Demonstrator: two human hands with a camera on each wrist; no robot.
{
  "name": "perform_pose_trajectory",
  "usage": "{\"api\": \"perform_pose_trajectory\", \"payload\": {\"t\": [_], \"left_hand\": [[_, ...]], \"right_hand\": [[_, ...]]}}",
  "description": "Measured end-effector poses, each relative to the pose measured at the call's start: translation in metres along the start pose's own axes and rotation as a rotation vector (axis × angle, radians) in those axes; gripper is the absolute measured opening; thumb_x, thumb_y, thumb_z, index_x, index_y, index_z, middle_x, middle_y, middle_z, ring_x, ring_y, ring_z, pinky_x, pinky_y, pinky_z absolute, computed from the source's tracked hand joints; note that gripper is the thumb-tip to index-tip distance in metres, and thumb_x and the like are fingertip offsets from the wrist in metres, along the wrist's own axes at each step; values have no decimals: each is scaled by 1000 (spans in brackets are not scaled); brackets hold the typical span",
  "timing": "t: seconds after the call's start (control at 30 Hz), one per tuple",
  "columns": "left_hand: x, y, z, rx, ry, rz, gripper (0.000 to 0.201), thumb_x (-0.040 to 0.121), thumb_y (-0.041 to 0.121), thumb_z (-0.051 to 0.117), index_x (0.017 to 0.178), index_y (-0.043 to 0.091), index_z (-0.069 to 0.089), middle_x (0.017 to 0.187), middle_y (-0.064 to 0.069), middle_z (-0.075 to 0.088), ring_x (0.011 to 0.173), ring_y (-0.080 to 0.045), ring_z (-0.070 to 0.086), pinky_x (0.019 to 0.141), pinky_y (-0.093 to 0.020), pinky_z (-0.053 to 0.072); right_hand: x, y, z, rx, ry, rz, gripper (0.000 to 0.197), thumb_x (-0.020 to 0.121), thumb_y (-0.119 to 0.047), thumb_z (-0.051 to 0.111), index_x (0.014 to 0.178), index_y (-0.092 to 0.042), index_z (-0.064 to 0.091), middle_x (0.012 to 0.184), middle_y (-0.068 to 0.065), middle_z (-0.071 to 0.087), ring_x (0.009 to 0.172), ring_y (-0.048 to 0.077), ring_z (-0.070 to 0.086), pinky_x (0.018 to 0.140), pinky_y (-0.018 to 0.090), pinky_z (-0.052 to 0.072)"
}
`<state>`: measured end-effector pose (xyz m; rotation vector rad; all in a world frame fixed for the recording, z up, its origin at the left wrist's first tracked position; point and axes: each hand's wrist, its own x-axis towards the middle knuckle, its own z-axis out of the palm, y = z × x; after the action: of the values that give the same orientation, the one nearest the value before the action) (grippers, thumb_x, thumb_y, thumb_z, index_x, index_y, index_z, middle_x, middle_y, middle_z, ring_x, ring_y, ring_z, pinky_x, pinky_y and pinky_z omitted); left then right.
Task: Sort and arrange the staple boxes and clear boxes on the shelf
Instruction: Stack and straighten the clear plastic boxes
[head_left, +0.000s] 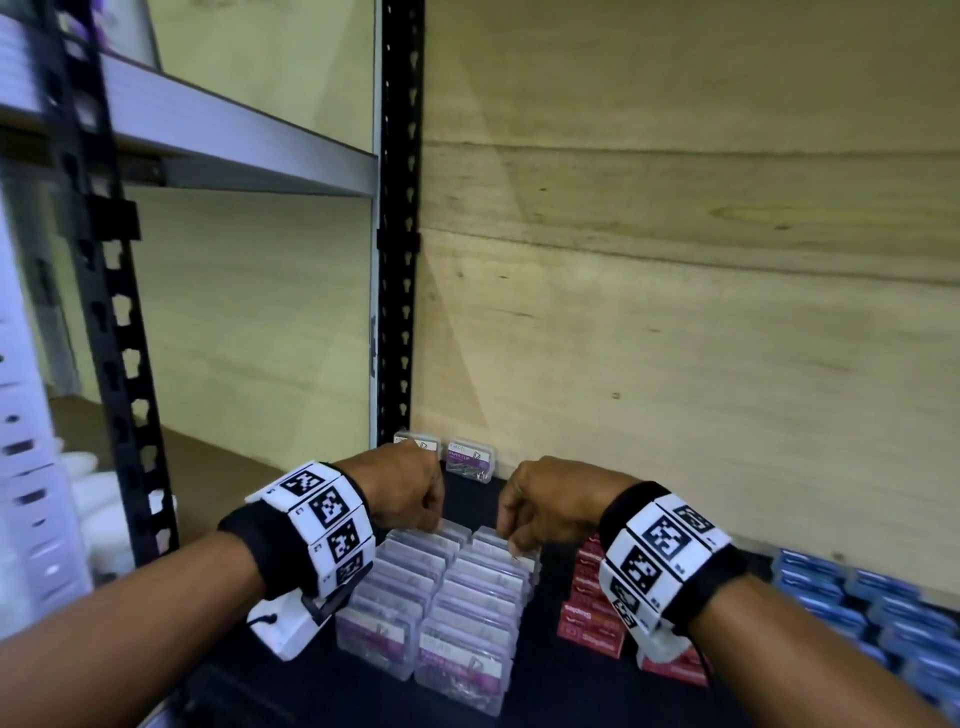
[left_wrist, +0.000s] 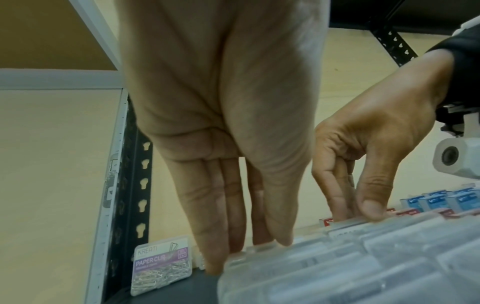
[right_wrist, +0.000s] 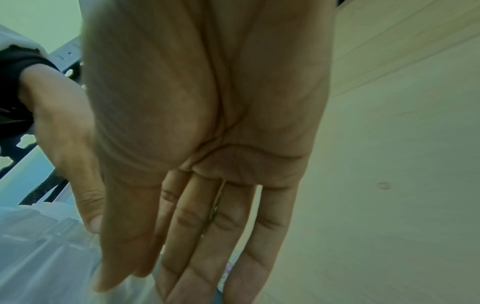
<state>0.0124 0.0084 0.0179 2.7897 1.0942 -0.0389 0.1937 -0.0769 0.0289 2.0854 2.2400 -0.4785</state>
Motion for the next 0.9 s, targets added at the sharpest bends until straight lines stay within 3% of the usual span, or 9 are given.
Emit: {"api": "perform_pose_trajectory", "payload": {"t": [0.13,0.27,0.43,0.57,0.77,0.9], "left_hand": [[-2,2,1,4,6,-16,12,87,25,69,92,20,78,90,7,74,79,-7,65,75,-18,49],[-4,3,0,2,18,-20,14,88,25,68,94,18,78,93,6,74,81,-7,65,76,-17,49],[-6,4,2,19,38,-3,14,89,22,66,91,14,77,90,2,74,82,-11,66,74,-18,49],[-6,5,2,33,29,-2,14,89,22,65,91,14,76,90,0,73,83,-13,65,74,-20,49],[-4,5,-1,27,9,12,13,90,23,66,93,15,76,91,4,73,78,-8,62,74,-21,49],[-2,0,-1,11,-5,15,12,89,24,67,91,17,77,90,6,73,82,-9,67,80,-26,55]], "right_hand": [[-1,-1,1,4,9,-16,18,87,-22,74,104,-19,74,101,-6,75,84,6,65,72,20,44],[0,-1,1,7,3,-31,18,86,-22,75,103,-19,74,101,-6,75,92,8,69,80,22,48],[1,5,0,28,-18,-41,18,86,-26,75,103,-22,73,101,-7,75,91,6,69,81,25,48],[0,6,0,49,-32,-63,19,87,-26,73,106,-22,72,104,-7,75,94,7,69,89,28,51],[1,7,0,57,-43,-68,20,87,-28,74,106,-23,72,102,-9,75,90,4,69,86,27,51],[0,7,0,93,-55,-66,22,87,-26,74,108,-21,71,104,-7,75,90,5,69,83,25,50]]}}
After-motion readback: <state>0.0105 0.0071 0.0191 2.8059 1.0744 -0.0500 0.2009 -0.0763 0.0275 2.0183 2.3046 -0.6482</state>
